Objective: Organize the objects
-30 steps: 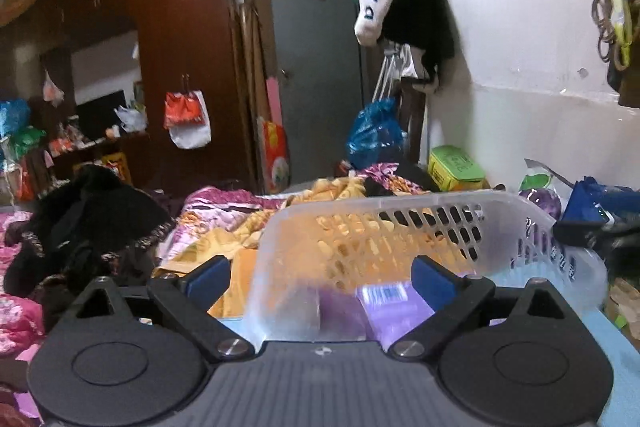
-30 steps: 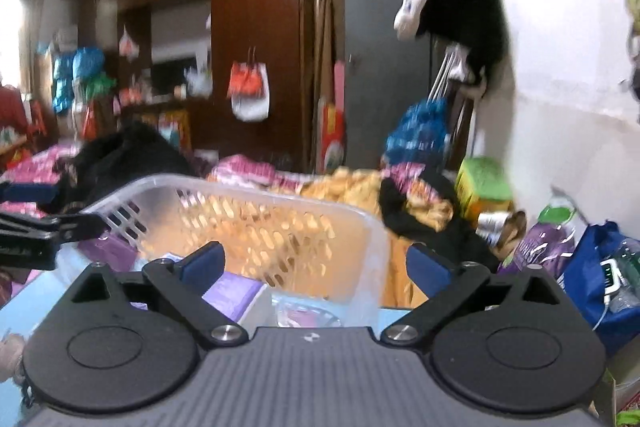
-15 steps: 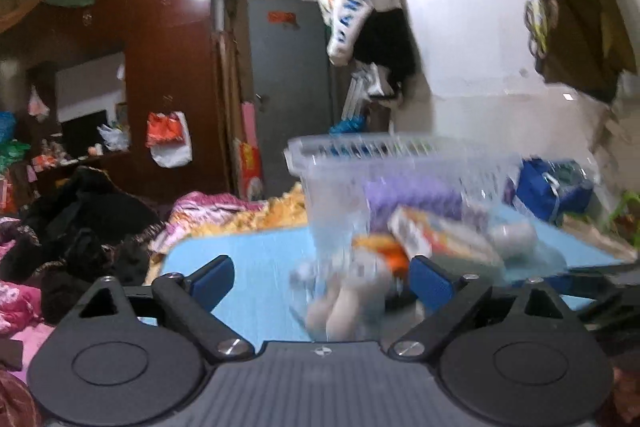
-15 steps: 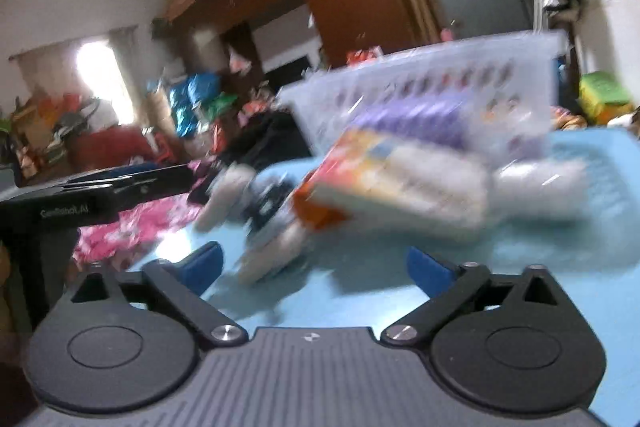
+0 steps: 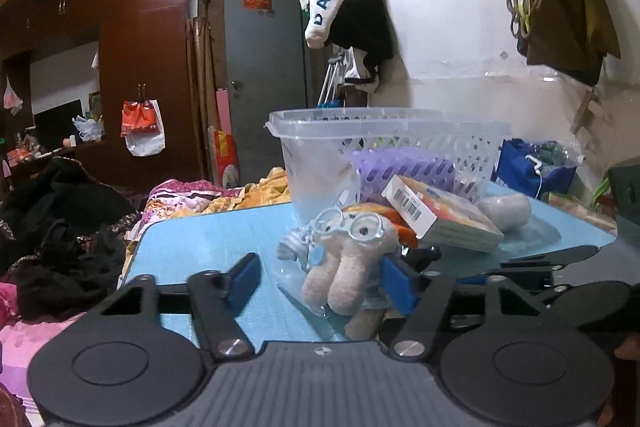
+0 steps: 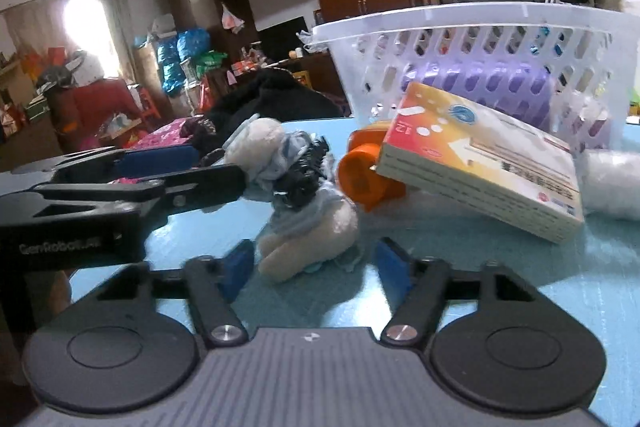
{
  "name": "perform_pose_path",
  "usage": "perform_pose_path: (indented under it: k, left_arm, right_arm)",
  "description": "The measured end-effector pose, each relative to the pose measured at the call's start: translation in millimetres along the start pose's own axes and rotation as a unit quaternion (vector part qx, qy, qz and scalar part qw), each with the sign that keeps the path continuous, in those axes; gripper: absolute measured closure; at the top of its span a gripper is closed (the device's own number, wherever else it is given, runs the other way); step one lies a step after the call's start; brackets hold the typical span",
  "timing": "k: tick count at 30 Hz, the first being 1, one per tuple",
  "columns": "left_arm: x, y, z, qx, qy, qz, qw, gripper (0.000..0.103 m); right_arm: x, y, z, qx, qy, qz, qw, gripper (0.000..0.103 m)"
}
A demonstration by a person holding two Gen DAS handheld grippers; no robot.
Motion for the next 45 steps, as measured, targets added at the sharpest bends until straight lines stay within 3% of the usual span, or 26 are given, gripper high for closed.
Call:
perform_pose_path:
  k: [1, 2, 3, 7, 22, 28, 30, 32, 33, 40, 45]
  left_arm:
    - [-1, -1, 2, 0.004, 0.001, 0.003, 1.0, 0.053]
    - [-1, -2, 3, 0.008, 0.0, 0.005, 1.0, 0.058]
    - [-1, -4, 3, 0.01, -0.002, 0.006, 0.9999, 0.069]
    - [-3, -7, 2, 0.005, -0.001, 0.012, 0.9999, 0.076]
    - [-15, -7, -23, -0.038, -0.026, 0.039, 0.9982, 0.079]
    - [-14, -10, -16, -0.028, -0.028, 0.036, 0.9985, 0.079]
    - [-16, -12, -14, -0.025, -0.026, 0.039, 0.9986, 0.079]
    - [-16, -13, -14, -0.024, -0.023, 0.043, 0.9985, 0.079]
    - [-17, -13, -14, -0.024, -0.024, 0.043, 0.9985, 0.079]
    - [-15, -16, -8, -0.012, -0.028, 0.041, 0.9987, 0.075]
    - [-10, -23, -2, -0.005, -0.029, 0.032, 0.9991, 0.077]
  right_arm:
    - [3, -2, 0, -0.001, 0.002, -0.004, 1.0, 0.055]
    - [3, -3, -1, -0.001, 0.01, -0.004, 1.0, 0.067]
    - [3, -4, -2, -0.002, 0.021, -0.003, 1.0, 0.071]
    - [4, -6, -6, -0.006, 0.037, -0.009, 0.999, 0.091]
    - [2, -6, -28, -0.048, 0.029, -0.058, 0.997, 0.099]
    - [-12, -6, -21, -0.026, 0.026, -0.035, 0.999, 0.098]
    - [-17, -5, -22, -0.03, 0.02, -0.017, 0.999, 0.091]
    - [-18, -4, -22, -0.039, 0.001, -0.019, 0.999, 0.053]
    - [-19, -3, -22, -0.042, -0.007, -0.018, 0.999, 0.047]
    - [-13, 5, 4, 0.005, 0.007, -0.024, 1.0, 0.048]
    - [-7, 7, -1, -0.001, 0.007, -0.038, 0.999, 0.069]
Point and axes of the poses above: each gripper's, at about its wrist camera, not at the fingertips, and z roughly the way its jaws point, x to its left, y to its top, the point moved 1 cm from there along z, roughly the way its jaws point, and after that the axes turned 7 degrees about -x, right-handed, at the moved point
